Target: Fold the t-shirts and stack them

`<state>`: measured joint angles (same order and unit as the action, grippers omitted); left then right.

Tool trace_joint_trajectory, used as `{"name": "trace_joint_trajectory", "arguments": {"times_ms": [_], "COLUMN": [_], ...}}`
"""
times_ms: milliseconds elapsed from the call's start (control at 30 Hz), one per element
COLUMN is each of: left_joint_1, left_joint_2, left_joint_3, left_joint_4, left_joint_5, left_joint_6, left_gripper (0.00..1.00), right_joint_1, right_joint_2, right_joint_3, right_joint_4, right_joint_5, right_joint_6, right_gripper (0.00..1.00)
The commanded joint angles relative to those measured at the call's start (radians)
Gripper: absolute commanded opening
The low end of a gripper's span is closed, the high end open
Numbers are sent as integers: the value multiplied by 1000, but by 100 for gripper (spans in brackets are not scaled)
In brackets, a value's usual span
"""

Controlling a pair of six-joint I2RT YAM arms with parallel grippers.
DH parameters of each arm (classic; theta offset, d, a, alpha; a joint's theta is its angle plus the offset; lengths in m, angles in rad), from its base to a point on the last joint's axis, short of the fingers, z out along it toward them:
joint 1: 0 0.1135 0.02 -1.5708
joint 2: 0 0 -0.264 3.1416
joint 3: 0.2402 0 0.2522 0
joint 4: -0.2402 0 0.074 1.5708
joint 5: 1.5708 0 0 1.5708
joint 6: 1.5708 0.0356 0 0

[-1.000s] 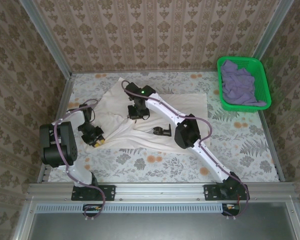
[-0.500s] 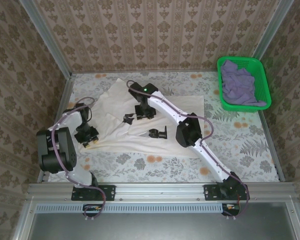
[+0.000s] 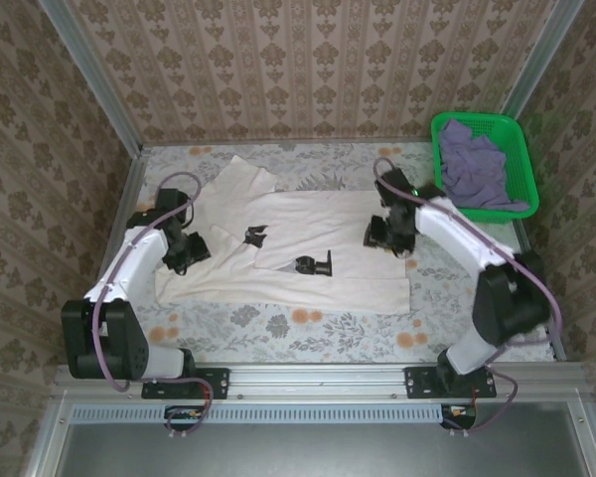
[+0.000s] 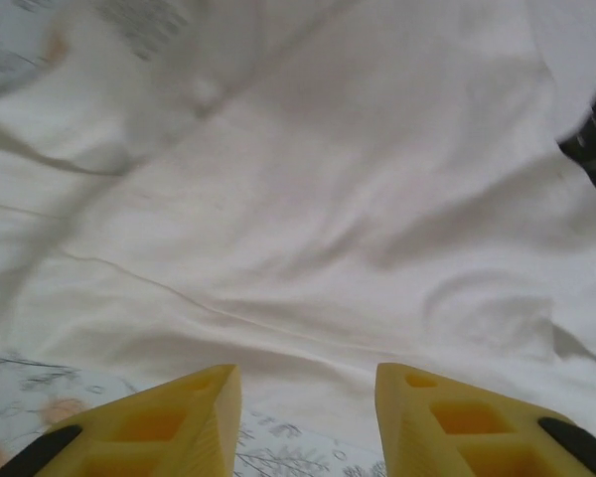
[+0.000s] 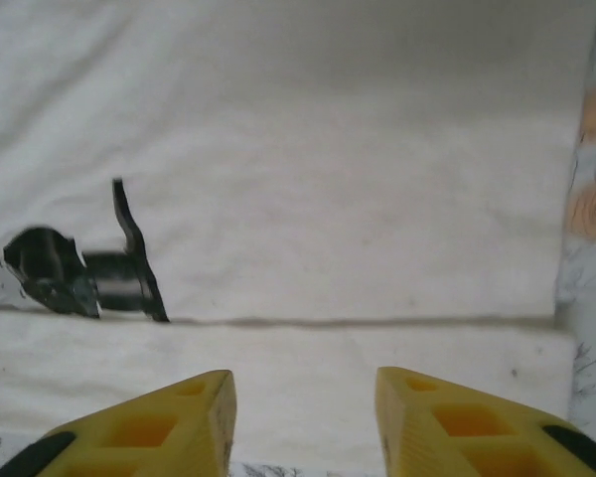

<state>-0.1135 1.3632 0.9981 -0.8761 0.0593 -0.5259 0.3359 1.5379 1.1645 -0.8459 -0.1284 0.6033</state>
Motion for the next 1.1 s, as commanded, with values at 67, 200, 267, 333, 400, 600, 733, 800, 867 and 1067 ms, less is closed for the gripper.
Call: {"name": "trace_joint_trajectory", "arguments": {"times_ms": [67,200,267,333,400,600,733,800,867,1067], "left_joint_1": [-37,-18,4,33,51,52,49,38,24,41], "left_joint_2": [30,61,85,99,109,152,147,133,123,58], "left_joint_3": [-97,-144,-170,-200,-221,-212,-222,-230,-225,-280], "left_joint_4": [-16,8,18,44,69,19,-45,-65,-91,-137], "left_joint_5": [38,-56,-94,-94,-98,-118,-129,-138,-133,-93], "left_joint_6": [-12,-52,-81,-103,-126,-134,-137,-149,-178,-285], "left_gripper": [33,33,32,32,33,32,32,32,32,36], "right_joint_1": [3,-56,-117,-165,-197,-199,-201,-202,-203,-203], "right_joint_2": [-199,-222,-215,-222,-239,-281,-350,-387,-401,-437], "right_joint_3": [-389,-515,-565,-621,-661,-662,-691,-698,-688,-693], "right_joint_4": [269,303,332,352,389,242,179,158,124,75], "right_joint_5": [-157,-138,-141,-141,-169,-142,-149,-149,-142,-176], "right_joint_6": [175,206,223,248,261,287,295,315,319,331], "right_gripper": [34,30,29,31,32,34,34,35,35,35]}}
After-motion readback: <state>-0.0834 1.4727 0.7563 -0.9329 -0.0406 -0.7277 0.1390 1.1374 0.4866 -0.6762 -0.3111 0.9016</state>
